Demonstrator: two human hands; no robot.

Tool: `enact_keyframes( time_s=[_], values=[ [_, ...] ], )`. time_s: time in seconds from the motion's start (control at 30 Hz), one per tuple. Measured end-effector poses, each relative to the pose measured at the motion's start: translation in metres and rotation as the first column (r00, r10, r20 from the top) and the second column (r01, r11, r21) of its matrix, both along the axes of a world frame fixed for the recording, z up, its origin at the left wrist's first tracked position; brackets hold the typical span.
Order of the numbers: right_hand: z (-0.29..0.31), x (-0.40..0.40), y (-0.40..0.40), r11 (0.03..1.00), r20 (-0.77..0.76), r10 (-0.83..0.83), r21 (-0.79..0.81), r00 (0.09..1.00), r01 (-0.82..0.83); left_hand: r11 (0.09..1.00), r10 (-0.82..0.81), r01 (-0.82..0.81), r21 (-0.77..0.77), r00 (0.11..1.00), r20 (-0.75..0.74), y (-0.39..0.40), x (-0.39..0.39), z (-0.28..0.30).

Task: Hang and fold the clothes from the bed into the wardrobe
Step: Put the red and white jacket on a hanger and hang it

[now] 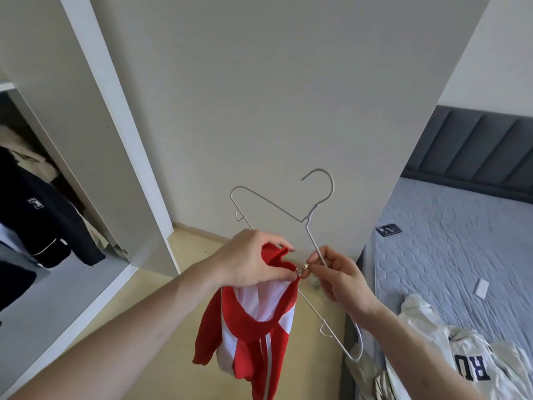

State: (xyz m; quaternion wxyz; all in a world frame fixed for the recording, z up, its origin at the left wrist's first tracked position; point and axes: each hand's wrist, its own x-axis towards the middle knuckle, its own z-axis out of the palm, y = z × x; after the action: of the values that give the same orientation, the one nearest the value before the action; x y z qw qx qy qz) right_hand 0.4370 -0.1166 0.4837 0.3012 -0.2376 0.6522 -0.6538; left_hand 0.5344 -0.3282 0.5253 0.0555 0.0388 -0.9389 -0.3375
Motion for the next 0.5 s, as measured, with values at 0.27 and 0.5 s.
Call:
enact_keyframes(
  time_s=[0.27,0.5],
  values=[
    [-0.002,0.008,-0.003,0.999,-0.01,-0.032,0.015,0.999,0.032,0.999,-0.052,0.053,0.003,0.998,-0.022,0.006,0.005,-0.004],
    [-0.027,0.012,-0.005,0.964,-0.103,-0.134,0.216,0.986,0.154,0.963,-0.072,0.111,0.245,0.984,-0.164,0.009,0.008,-0.005]
  ],
)
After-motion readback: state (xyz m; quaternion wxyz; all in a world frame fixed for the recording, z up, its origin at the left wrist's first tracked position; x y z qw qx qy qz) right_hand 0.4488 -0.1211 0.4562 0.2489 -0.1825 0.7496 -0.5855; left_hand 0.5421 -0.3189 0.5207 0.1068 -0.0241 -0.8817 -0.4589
